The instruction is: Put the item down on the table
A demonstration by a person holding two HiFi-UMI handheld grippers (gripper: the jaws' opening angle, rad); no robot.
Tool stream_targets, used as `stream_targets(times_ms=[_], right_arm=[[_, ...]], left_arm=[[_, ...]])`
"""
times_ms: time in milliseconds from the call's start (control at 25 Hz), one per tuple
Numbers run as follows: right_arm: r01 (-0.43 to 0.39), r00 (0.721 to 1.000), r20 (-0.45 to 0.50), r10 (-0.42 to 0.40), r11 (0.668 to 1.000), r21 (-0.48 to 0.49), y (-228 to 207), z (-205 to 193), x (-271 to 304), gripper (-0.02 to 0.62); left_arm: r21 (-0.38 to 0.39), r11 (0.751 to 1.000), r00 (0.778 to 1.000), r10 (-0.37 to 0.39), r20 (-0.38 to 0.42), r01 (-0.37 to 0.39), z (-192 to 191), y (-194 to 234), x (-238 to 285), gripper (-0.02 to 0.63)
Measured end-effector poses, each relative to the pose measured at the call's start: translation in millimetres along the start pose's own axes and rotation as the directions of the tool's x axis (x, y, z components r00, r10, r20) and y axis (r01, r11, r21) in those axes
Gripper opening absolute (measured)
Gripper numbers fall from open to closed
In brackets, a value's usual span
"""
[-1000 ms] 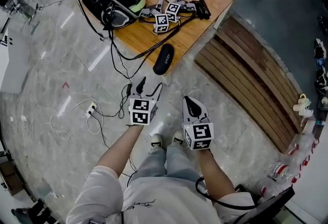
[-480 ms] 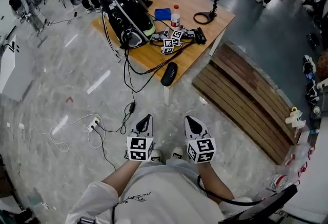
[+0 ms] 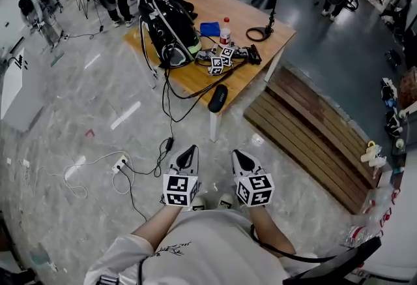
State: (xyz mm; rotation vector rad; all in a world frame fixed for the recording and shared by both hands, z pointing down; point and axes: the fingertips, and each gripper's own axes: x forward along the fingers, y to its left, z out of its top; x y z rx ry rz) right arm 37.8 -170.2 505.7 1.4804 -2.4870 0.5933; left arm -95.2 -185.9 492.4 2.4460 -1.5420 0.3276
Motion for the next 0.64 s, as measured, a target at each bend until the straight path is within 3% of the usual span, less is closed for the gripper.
stream_targets(times_ms=[640], right_arm=[[0.000, 1.000, 0.010, 0.000, 1.000, -0.004, 7.5, -1.9, -16.9, 0.003]], left_arm=[[-0.014, 0.998, 0.999, -0.053, 0.012, 0.053, 0.3, -30.5, -12.9, 0.005]])
